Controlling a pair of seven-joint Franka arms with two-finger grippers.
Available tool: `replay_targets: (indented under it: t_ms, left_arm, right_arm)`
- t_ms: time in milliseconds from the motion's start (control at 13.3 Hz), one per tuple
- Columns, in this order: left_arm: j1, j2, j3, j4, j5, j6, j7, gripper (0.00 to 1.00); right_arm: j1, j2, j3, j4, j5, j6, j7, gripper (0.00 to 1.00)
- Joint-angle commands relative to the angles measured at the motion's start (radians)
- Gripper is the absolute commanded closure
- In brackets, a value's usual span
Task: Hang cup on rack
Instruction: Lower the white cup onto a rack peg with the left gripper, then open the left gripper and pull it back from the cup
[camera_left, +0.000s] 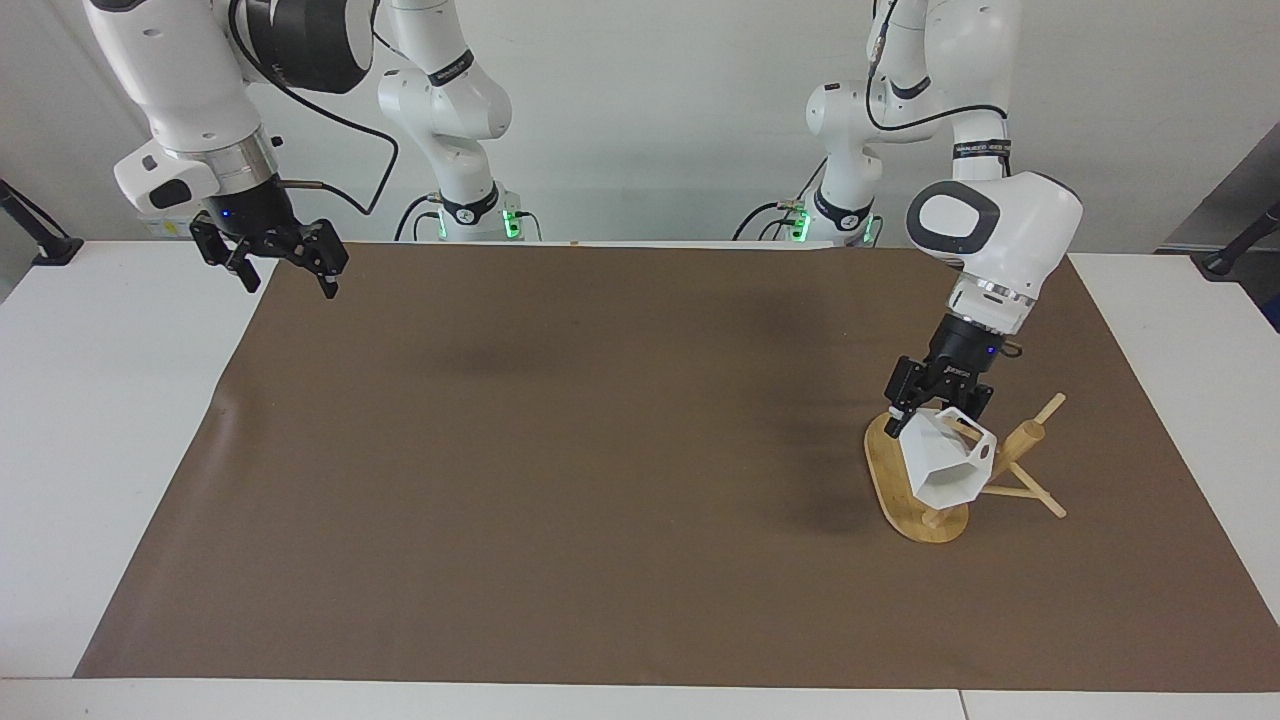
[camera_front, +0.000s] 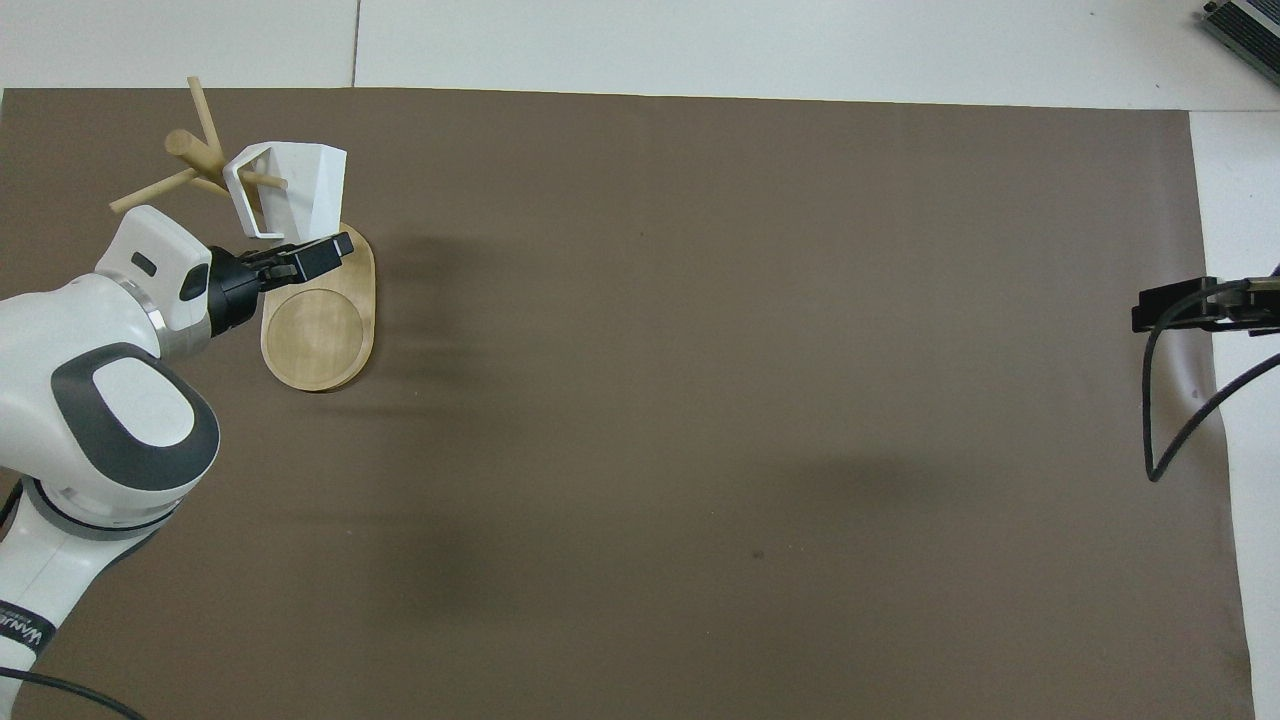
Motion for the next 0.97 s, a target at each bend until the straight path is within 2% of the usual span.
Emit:
replay_targets:
  t_ms: [0, 225, 300, 375, 450, 525, 675, 900]
  left_arm:
    - [0.03, 0.001, -0.001, 0.016, -0.002, -0.04, -0.01, 1.0]
    - [0.034, 0.0, -0.003, 0.014, -0.002, -0.041, -0.01, 1.0]
    - [0.032, 0.0, -0.003, 0.014, -0.001, -0.042, -0.008, 0.74]
    - [0.026, 0.0, -0.003, 0.013, -0.001, -0.034, -0.008, 0.01]
    - [0.018, 0.003, -0.001, 0.016, 0.009, -0.028, -0.002, 0.0]
    - [0.024, 0.003, -0.003, 0.025, 0.086, -0.03, -0.004, 0.0]
    - [0.032, 0.001, -0.001, 0.045, 0.162, -0.042, -0.002, 0.0]
    - [0.053, -0.011, 0.008, 0.065, 0.289, -0.122, -0.004, 0.0]
  right_arm:
    - [0.002, -0.026, 0.0, -0.031, -0.002, 0.003, -0.014, 0.0]
    - [0.001, -0.03, -0.004, -0.036, 0.059, -0.013, 0.009, 0.0]
    - [0.001, -0.032, -0.01, -0.04, 0.075, -0.026, 0.027, 0.0]
    - [0.002, -0.035, -0.01, -0.042, 0.075, -0.03, 0.03, 0.0]
    - [0.002, -0.038, -0.01, -0.042, 0.075, -0.03, 0.027, 0.0]
    - [0.002, -0.038, -0.01, -0.043, 0.075, -0.032, 0.026, 0.0]
    - [0.001, -0.039, -0.01, -0.042, 0.075, -0.037, 0.026, 0.0]
    - [-0.001, -0.039, -0.01, -0.039, 0.075, -0.038, 0.023, 0.0]
